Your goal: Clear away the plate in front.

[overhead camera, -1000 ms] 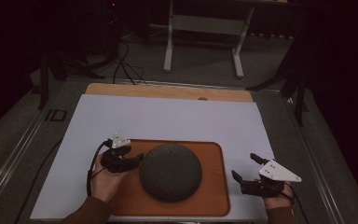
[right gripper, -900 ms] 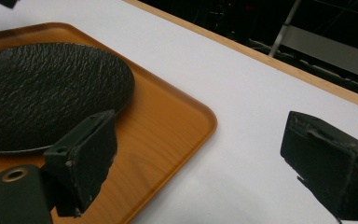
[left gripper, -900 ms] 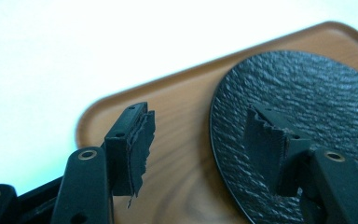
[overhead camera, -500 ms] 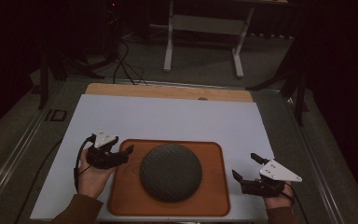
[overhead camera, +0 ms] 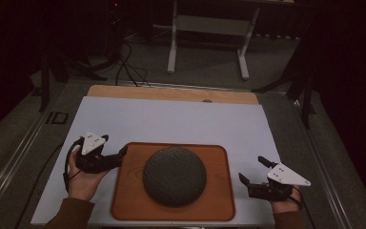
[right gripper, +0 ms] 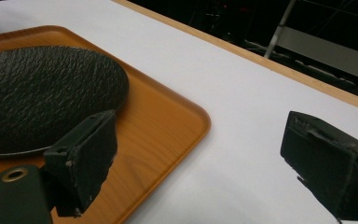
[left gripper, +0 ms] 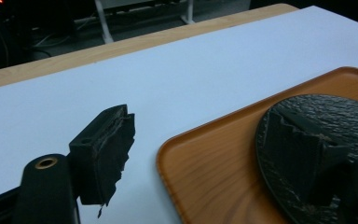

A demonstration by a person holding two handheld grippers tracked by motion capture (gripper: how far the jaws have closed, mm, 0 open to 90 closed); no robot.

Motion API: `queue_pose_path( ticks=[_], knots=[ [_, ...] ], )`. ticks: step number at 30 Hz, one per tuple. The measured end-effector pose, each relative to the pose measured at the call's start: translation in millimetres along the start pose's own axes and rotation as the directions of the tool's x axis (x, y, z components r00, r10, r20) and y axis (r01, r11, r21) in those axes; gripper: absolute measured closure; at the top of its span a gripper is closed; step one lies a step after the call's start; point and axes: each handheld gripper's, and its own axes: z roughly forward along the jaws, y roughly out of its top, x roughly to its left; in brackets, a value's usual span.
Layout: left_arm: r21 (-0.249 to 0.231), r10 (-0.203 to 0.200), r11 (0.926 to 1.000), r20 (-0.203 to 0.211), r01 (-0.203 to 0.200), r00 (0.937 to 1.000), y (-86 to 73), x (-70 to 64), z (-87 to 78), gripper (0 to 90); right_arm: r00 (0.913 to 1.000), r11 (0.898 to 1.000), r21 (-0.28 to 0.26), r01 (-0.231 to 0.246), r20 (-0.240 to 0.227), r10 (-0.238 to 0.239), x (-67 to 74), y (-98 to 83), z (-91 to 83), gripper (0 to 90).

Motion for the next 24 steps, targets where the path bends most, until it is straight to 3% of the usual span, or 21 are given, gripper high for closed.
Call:
queue_pose_path(
  ticks=[15,24],
  knots=[
    [-0.007,-0.023,0.9997,-0.055,0.022,0.9982,-16.1,19.1,-14.2,18.8,0.9998,1.000,-0.014,-0.011,0.016,0.011,-4.1,-0.3,-3.8,10.5],
    [-0.004,-0.051,0.9987,-0.064,0.050,0.9967,-22.7,25.4,-16.2,18.8,0.9998,1.000,-0.017,-0.012,0.017,0.012,-4.2,-0.1,-4.2,10.4]
  ],
)
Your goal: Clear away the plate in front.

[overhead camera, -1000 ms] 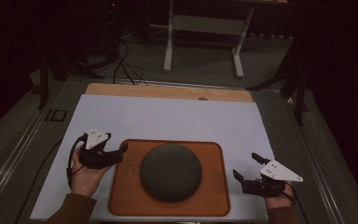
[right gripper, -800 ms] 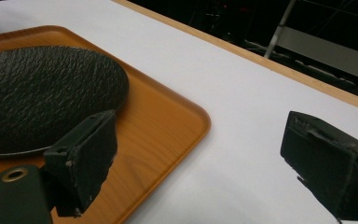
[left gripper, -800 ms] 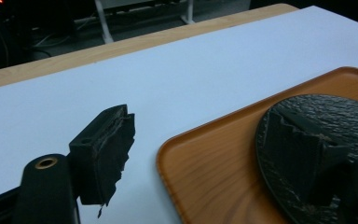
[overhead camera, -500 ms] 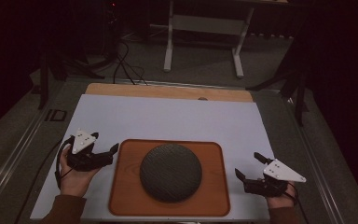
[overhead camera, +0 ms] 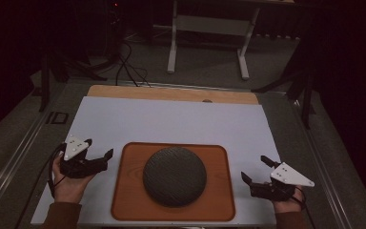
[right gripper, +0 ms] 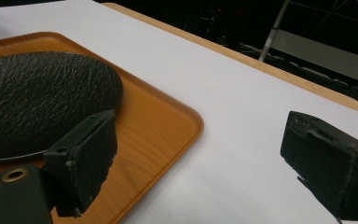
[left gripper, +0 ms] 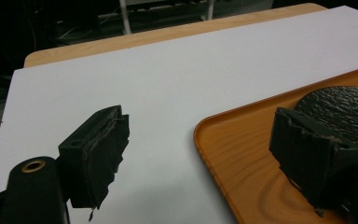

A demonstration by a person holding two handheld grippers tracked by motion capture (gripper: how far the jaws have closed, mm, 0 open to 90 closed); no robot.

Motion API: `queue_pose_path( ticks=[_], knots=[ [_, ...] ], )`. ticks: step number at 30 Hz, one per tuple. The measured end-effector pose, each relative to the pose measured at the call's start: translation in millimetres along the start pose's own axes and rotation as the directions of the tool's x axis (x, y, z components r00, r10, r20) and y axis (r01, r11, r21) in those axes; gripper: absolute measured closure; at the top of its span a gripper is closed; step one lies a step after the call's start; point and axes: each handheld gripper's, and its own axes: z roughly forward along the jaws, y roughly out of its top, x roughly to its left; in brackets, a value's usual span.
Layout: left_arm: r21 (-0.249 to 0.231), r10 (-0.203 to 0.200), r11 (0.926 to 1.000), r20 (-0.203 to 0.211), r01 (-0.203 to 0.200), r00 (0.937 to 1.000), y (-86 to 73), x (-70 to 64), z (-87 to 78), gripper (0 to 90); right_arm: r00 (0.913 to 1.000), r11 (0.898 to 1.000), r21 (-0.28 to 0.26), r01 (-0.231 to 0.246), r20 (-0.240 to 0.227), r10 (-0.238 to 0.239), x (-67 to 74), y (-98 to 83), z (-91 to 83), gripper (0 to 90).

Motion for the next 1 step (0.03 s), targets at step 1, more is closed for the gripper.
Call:
queue_pose_path(
  ticks=[1],
  knots=[
    [0.000,0.000,1.0000,0.000,0.000,1.0000,0.0,0.0,0.0,18.8,1.0000,1.000,0.000,-0.001,0.001,0.001,-0.1,-0.1,-0.1,10.5]
  ],
)
